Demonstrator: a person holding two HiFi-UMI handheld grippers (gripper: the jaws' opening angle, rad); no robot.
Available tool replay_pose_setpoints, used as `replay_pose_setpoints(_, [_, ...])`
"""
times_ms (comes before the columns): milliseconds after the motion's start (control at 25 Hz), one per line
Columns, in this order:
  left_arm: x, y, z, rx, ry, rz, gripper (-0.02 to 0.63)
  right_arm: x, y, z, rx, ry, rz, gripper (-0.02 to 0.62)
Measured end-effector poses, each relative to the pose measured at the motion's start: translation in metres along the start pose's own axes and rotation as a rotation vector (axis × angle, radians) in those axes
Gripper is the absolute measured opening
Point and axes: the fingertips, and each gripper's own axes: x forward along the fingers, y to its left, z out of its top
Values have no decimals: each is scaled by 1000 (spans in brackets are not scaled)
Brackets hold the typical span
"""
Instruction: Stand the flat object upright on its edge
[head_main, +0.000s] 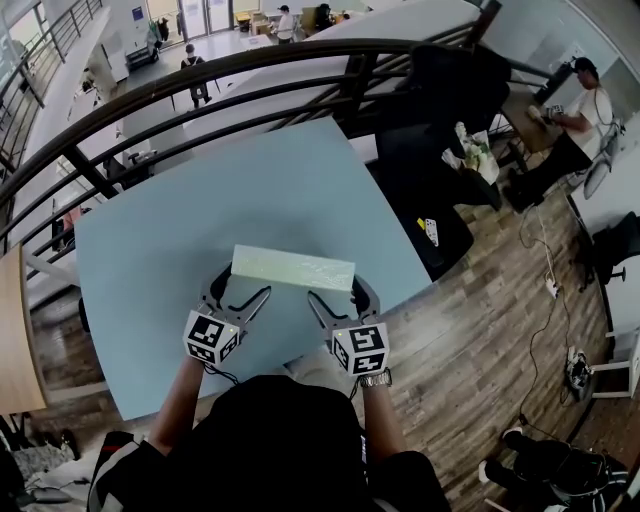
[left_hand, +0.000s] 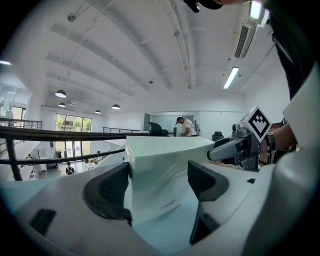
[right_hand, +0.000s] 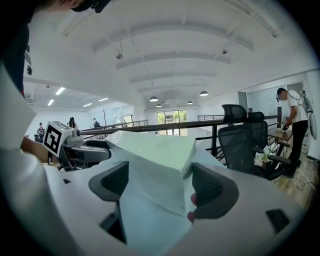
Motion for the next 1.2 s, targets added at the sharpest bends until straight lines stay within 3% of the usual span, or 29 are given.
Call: replay_pose_setpoints(1200, [-7, -7, 8, -5, -10, 78, 370, -1, -4, 9, 26, -17, 29, 391])
